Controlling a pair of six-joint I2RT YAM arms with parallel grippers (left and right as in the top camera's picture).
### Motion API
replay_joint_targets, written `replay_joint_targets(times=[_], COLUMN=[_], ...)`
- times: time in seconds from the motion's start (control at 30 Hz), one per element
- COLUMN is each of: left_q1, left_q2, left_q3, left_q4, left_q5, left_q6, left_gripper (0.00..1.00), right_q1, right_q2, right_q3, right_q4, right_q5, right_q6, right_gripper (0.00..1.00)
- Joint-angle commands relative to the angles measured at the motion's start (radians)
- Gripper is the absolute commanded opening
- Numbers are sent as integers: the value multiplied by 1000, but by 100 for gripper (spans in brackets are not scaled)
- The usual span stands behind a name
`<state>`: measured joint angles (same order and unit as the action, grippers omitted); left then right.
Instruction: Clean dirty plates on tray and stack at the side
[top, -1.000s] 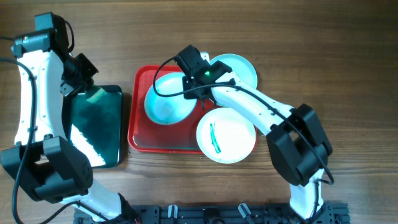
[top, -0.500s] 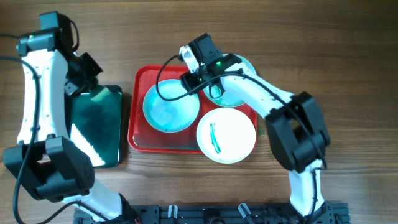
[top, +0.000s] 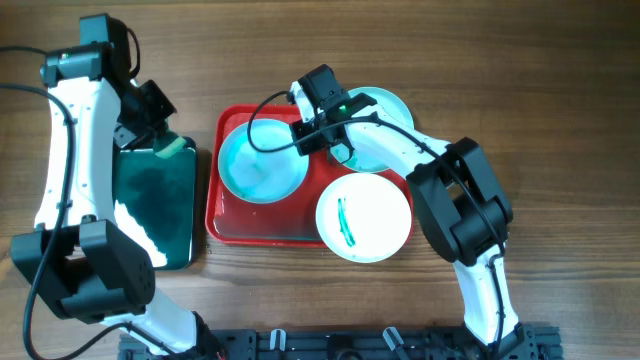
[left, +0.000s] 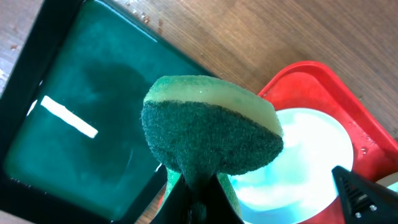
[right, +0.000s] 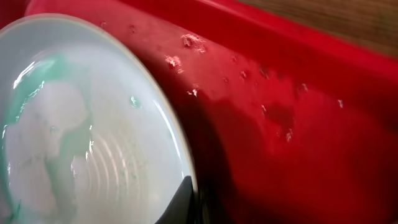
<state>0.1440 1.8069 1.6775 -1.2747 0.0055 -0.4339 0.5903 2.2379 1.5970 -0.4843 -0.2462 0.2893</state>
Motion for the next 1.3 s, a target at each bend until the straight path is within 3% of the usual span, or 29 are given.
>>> replay_joint_targets(times=[0.0, 0.17, 0.27, 0.33, 0.5, 0.57, 0.63, 0.73, 0.8, 0.93, 1.0, 1.17, 1.23, 1.27], left_q1=[-69, -216, -307, -338, -350, -350, -349, -349, -349, -350, -350, -350, -348, -342], left_q2=[-24, -24, -24, -24, -23, -23, -23, -22, -22, -21, -20, -19, -24, -40], left_q3=[-84, -288, -451, -536, -649, -666, -666, -666, -666, -666, -666, -667, -663, -647], left_q4=[68, 306, 534, 644, 713, 726, 753, 895, 996, 997, 912, 760, 741, 742], left_q5=[40, 43, 41, -23, -89, -89, -180, -457, -501, -333, -156, 85, 193, 183], left_q6=[-23, -24, -24, -69, -86, -14, 11, 12, 14, 15, 15, 18, 91, 91], left_gripper=[4, 4, 4, 4, 4, 4, 4, 4, 4, 4, 4, 4, 4, 4], right_q1=[1, 1, 1, 1, 1, 1, 1, 1, 1, 1, 1, 1, 1, 1], right_q2=[23, 24, 24, 24, 24, 24, 24, 24, 24, 24, 24, 24, 24, 24], right_q3=[15, 14, 14, 14, 14, 14, 14, 14, 14, 14, 14, 14, 14, 15], right_q4=[-82, -111, -108, -108, -104, -104, -104, -105, -105, -104, -104, -105, -104, -109], right_q5=[94, 103, 105, 105, 117, 117, 116, 116, 116, 116, 116, 105, 12, -50], right_q6=[430, 415, 390, 385, 366, 366, 365, 364, 362, 352, 338, 338, 303, 286], right_gripper=[4, 4, 4, 4, 4, 4, 4, 4, 4, 4, 4, 4, 4, 11])
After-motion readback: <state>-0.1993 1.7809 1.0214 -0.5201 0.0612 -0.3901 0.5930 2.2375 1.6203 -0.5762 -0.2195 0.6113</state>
